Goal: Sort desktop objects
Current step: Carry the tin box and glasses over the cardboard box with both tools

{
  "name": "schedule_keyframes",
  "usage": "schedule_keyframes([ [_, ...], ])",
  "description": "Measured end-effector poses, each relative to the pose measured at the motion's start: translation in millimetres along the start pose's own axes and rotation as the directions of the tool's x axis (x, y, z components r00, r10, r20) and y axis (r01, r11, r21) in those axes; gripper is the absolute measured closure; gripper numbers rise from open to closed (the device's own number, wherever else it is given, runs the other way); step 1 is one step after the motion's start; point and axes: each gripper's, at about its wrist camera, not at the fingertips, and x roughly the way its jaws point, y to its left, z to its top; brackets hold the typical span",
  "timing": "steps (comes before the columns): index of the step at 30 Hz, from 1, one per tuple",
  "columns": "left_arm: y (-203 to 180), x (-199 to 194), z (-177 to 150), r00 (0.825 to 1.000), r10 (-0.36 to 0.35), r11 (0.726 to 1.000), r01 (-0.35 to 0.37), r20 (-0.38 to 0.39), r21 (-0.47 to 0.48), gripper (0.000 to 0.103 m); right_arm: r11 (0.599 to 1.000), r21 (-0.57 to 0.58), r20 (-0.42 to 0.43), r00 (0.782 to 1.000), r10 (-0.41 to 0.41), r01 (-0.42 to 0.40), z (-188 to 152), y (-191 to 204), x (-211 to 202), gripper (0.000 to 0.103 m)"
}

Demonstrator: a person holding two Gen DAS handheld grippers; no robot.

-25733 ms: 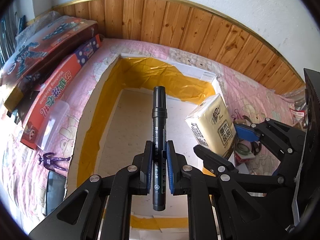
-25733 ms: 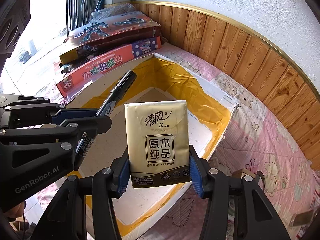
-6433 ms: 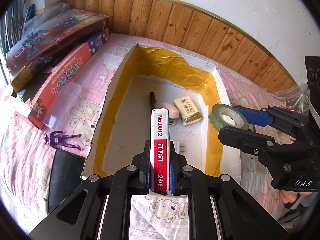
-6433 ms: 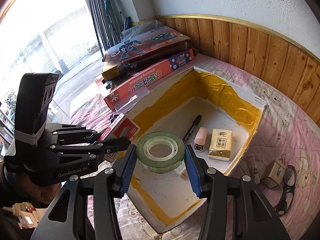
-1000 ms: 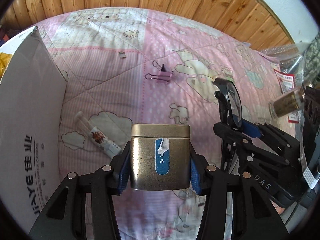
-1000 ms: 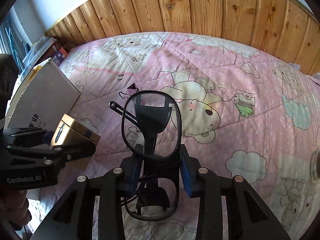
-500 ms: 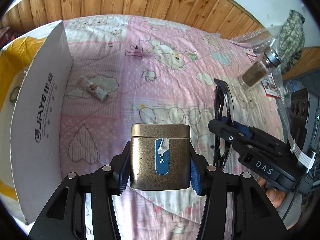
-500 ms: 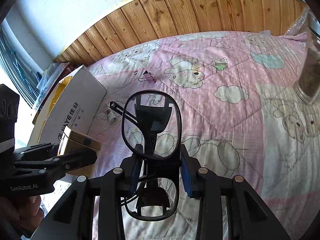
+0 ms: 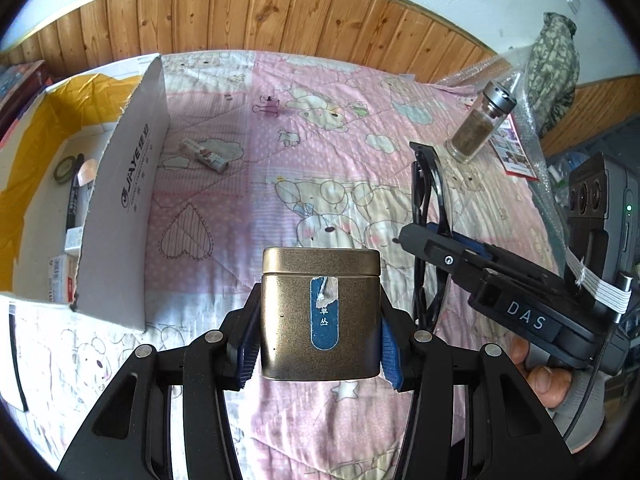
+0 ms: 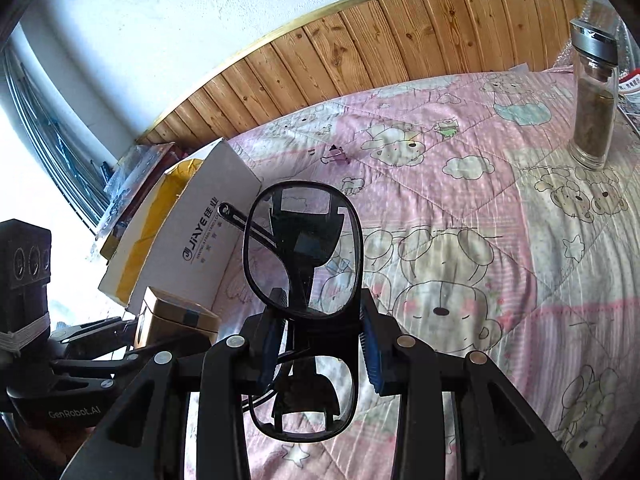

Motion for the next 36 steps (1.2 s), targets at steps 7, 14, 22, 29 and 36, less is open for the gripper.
schedule_keyframes([
  [7,-3,-27,-18,0.999,-0.012,1.000,0.012,0.048,0.004,0.052,0.999,-0.024,0.009,1.000,0.024,-0.023,-20,21,-15,0.066],
  [14,19,-54,-23,0.995,-0.016,0.997,0.023,0.103,-0.069,0.052,0.997,-0.069,0.034,0.998,0.048,-0.046,-20,46,-33,0.066],
  [22,50,-76,-24,0.988,-0.001,0.992,0.020,0.153,-0.125,0.052,0.986,-0.151,0.031,0.996,0.079,-0.074,-15,86,-35,0.066],
  [29,75,-92,-13,0.980,0.009,0.989,0.021,0.198,-0.149,0.052,0.970,-0.224,0.007,0.995,0.096,-0.092,-3,120,-26,0.066],
  [36,103,-105,-1,0.973,0.017,0.984,0.024,0.230,-0.177,0.052,0.952,-0.283,-0.016,0.993,0.117,-0.117,11,153,-10,0.066],
])
